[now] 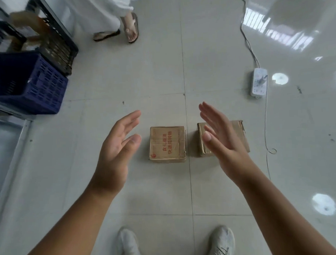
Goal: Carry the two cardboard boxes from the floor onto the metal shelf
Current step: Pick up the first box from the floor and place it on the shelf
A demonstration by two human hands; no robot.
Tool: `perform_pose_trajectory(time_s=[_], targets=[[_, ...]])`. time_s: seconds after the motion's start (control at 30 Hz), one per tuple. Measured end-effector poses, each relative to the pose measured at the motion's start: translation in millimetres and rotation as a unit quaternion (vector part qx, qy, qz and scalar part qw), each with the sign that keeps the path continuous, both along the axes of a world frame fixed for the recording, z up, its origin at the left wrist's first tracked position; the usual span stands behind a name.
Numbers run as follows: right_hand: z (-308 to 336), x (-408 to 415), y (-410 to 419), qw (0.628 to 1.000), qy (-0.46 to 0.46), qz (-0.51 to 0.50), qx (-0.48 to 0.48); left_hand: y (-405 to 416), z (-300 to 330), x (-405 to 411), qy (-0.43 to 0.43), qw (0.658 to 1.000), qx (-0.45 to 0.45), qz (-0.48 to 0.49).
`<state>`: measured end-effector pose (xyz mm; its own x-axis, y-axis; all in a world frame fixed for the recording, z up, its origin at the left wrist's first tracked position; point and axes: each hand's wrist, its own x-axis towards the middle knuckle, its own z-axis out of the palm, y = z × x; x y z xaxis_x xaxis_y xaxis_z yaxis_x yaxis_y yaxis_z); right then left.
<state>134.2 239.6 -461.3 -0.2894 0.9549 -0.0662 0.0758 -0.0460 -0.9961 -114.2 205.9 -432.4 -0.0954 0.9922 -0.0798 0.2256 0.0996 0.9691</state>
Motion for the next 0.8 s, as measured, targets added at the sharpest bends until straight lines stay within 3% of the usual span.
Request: perform_pose_trajectory(time_s=[0.33, 0.5, 0.7, 0.8], targets=[[-257, -50, 31, 1.0, -0.002, -0.024, -0.011, 37, -261, -61, -0.009, 1.0, -0.001, 0.026], [-360, -57, 51, 0.997, -0.047, -0.061, -0.026, 60, -371, -76, -0.006, 0.998, -0.038, 0.049], [-414, -81, 66, 0.986, -0.05, -0.053, -0.15, 74, -428, -66, -0.014, 0.989, -0.139, 0.048], [-422, -86, 60, 0.985, -0.071, -0.04, -0.152, 80, -437, -60, -0.001, 0.986, -0.164, 0.02]])
